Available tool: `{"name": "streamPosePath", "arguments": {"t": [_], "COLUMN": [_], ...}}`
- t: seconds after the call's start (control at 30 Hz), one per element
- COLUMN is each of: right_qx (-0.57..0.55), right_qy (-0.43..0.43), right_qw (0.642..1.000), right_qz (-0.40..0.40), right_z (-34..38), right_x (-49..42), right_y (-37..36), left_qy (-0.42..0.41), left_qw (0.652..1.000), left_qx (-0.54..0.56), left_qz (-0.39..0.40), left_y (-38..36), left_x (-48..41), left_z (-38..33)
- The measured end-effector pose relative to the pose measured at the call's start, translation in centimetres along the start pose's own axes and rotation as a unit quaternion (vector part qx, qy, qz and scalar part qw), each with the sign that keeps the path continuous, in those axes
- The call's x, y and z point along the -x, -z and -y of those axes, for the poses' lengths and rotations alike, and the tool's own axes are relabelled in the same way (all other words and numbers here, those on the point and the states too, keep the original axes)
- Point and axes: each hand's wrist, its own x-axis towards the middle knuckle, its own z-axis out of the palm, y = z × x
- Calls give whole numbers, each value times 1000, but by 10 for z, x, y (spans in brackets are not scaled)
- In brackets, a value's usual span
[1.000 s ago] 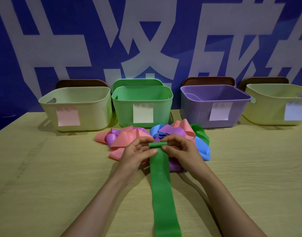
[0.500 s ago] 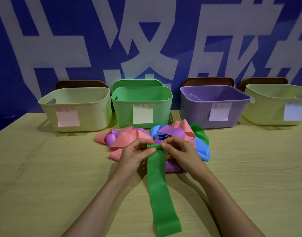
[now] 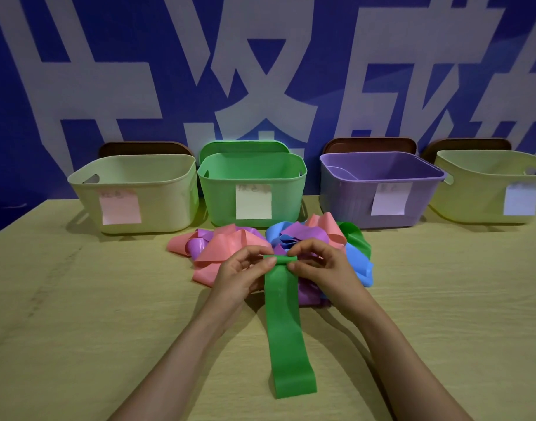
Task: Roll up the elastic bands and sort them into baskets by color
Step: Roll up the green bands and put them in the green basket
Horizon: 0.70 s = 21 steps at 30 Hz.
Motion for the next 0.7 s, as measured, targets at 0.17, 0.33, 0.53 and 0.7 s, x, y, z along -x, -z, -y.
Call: {"name": "streamPosePath", "arguments": {"t": [0.17,0.33,0.53,0.7], "right_qx": [-2,10,18,26], "right_qy": [-3,9,19,30], "right_qw": [1000,1000,1000,999], "right_qz": [-12,-14,-15,-16], "right_z": [0,0,0,1], "right_x": [1,1,0,2], "right_y": [-2,-1,-1,-3], "left_qy": [-6,-3,25,6], "left_qw": [1000,1000,999,999], "left_qx": [-20,-19,20,32], "left_qz": [5,7,2,-1], "left_y": [2,2,-2,0], "left_x": [0,0,0,0], "left_z": [1,1,0,0]}}
